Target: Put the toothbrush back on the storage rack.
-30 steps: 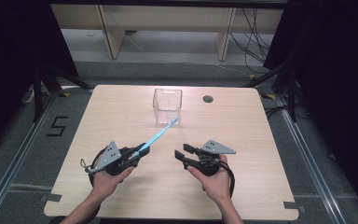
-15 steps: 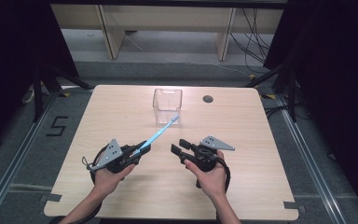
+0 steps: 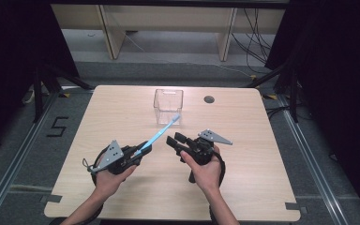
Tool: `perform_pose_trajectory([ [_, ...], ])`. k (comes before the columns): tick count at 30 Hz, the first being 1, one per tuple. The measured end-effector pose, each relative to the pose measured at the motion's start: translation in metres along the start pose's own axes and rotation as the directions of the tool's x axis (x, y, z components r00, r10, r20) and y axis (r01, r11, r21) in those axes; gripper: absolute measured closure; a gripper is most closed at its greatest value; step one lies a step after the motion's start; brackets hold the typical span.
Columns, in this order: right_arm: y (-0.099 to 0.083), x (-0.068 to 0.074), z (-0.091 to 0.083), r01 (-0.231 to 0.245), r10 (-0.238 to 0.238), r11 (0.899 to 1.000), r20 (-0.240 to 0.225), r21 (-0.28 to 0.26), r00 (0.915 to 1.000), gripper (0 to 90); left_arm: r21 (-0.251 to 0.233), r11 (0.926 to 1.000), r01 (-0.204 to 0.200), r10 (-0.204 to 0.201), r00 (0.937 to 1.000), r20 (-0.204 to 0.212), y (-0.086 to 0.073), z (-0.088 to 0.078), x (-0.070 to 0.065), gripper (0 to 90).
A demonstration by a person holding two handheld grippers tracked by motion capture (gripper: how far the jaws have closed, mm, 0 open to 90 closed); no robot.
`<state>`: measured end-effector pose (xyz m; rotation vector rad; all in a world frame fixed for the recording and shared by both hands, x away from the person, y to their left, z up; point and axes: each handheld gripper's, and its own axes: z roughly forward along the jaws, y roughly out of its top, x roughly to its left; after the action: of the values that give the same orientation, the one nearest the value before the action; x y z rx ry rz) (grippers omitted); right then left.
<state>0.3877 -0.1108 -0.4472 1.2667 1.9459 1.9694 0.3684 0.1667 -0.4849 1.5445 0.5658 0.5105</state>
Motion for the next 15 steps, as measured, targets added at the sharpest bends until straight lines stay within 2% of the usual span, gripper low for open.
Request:
perform_pose_trajectory([
  [6, 0.003, -0.003, 0.009, -0.032, 0.031, 0.999, -0.015, -0.005, 0.9994, 52.6, 0.010, 0.9999, -0.006, 0.006, 0.9999, 0.009, 0.000, 0.002, -0.004, 77.9],
  [9, 0.005, -0.004, 0.013, -0.078, 0.077, 0.997, -0.023, -0.014, 0.9967, 52.2, 0.009, 0.9999, -0.007, 0.007, 0.9999, 0.011, -0.001, 0.003, -0.005, 77.8],
  [10, 0.006, -0.006, 0.014, -0.062, 0.061, 0.998, -0.025, -0.023, 0.9978, 52.2, 0.009, 0.9999, -0.007, 0.007, 0.9999, 0.010, -0.001, 0.003, -0.005, 77.8],
  [12, 0.007, -0.006, 0.017, -0.075, 0.074, 0.997, -0.026, -0.023, 0.9969, 52.0, 0.009, 0.9999, -0.009, 0.009, 0.9999, 0.010, 0.000, 0.003, -0.006, 77.8],
  [13, 0.009, -0.003, 0.020, -0.107, 0.106, 0.994, -0.033, -0.018, 0.9938, 52.0, 0.008, 0.9999, -0.009, 0.009, 0.9999, 0.008, 0.000, 0.004, -0.007, 77.8],
  [15, 0.010, -0.005, 0.022, -0.075, 0.074, 0.997, -0.033, -0.029, 0.9967, 52.0, 0.008, 0.9999, -0.010, 0.010, 0.9999, 0.007, -0.001, 0.004, -0.007, 77.8],
])
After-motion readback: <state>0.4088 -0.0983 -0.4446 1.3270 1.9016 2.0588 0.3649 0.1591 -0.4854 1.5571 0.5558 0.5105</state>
